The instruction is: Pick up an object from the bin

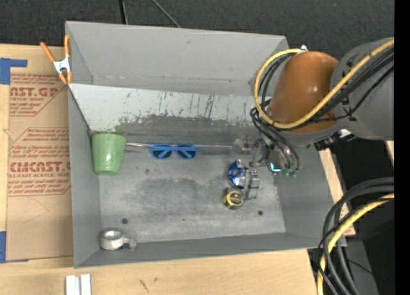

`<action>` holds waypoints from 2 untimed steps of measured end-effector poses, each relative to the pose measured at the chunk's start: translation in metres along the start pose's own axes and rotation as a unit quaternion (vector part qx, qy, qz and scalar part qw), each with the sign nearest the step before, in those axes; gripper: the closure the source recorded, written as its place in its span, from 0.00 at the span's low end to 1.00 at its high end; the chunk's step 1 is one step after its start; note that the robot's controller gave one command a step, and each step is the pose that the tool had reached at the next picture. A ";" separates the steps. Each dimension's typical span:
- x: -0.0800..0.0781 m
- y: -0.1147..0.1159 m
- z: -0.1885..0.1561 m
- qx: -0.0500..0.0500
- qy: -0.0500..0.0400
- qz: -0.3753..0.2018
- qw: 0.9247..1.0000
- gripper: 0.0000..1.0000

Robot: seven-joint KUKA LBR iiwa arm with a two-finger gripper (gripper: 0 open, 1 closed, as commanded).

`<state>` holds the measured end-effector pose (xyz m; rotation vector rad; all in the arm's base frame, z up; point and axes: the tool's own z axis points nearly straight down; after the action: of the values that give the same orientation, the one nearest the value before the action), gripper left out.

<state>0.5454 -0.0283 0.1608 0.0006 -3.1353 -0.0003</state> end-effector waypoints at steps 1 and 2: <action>-0.005 -0.033 0.095 0.000 0.000 -0.014 1.000 0.00; 0.004 -0.068 0.091 0.001 -0.003 -0.224 0.975 0.00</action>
Offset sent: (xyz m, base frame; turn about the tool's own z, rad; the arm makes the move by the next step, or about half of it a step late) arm 0.0063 -0.0325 -0.0908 -0.0312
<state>0.5406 -0.0963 0.0694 0.7048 -3.0614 0.0012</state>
